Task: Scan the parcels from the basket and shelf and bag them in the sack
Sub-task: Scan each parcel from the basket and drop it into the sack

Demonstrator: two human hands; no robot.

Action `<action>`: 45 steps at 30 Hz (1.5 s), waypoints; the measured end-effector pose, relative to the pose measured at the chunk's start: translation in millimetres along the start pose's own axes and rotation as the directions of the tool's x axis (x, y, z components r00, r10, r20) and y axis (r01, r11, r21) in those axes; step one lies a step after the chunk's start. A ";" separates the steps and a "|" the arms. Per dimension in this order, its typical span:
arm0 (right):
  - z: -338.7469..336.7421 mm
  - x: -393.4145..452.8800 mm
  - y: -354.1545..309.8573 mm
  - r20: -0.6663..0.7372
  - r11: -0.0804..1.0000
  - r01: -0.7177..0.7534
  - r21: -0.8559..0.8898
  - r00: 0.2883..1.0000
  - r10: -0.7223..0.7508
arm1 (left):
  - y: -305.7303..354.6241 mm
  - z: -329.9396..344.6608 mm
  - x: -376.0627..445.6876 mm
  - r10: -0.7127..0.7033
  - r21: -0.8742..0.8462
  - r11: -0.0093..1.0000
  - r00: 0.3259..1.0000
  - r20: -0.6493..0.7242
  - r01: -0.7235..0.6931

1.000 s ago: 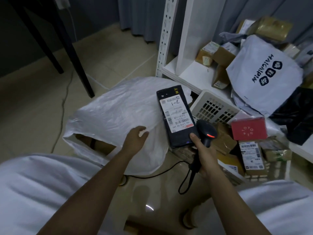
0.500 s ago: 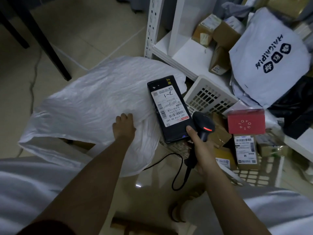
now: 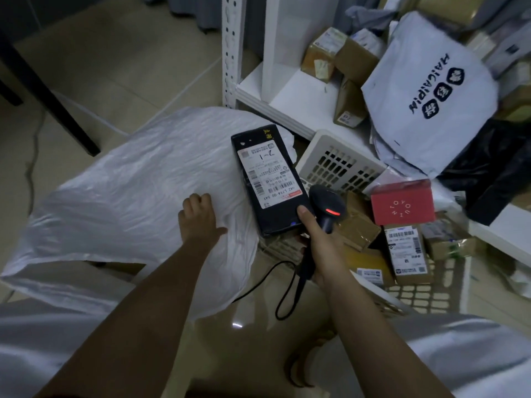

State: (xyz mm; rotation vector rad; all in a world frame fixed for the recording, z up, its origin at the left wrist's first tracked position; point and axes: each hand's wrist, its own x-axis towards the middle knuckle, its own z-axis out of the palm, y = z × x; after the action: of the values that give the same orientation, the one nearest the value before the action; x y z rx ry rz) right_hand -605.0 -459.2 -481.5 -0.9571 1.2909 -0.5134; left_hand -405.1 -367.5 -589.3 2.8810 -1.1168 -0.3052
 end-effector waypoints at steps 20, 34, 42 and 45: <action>-0.9 -24.2 -11.5 0.110 0.990 0.123 0.063 0.985 -0.129 | -59.0 -121.6 56.3 -0.162 -0.767 0.640 0.969 -0.184 -0.039; 56.9 -69.0 -14.7 0.119 0.981 0.148 -0.127 0.984 -0.133 | -100.0 -218.9 74.4 -0.399 -0.772 0.636 0.859 -0.322 0.006; 187.6 -26.7 -19.0 0.274 0.993 0.057 -0.107 0.961 -0.026 | -146.3 -244.9 80.2 -0.266 -0.470 0.880 0.884 -0.384 0.061; 173.0 -18.1 -7.6 0.231 0.986 0.037 -0.165 0.973 0.002 | -150.5 -246.5 75.8 -0.252 -0.384 0.919 0.883 -0.397 0.090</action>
State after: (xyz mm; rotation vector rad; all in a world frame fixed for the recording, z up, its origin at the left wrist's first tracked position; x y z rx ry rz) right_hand -443.2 -396.5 -467.1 -1.1347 1.1290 -0.2991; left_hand -202.4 -315.9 -376.3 2.5383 -0.6457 0.1325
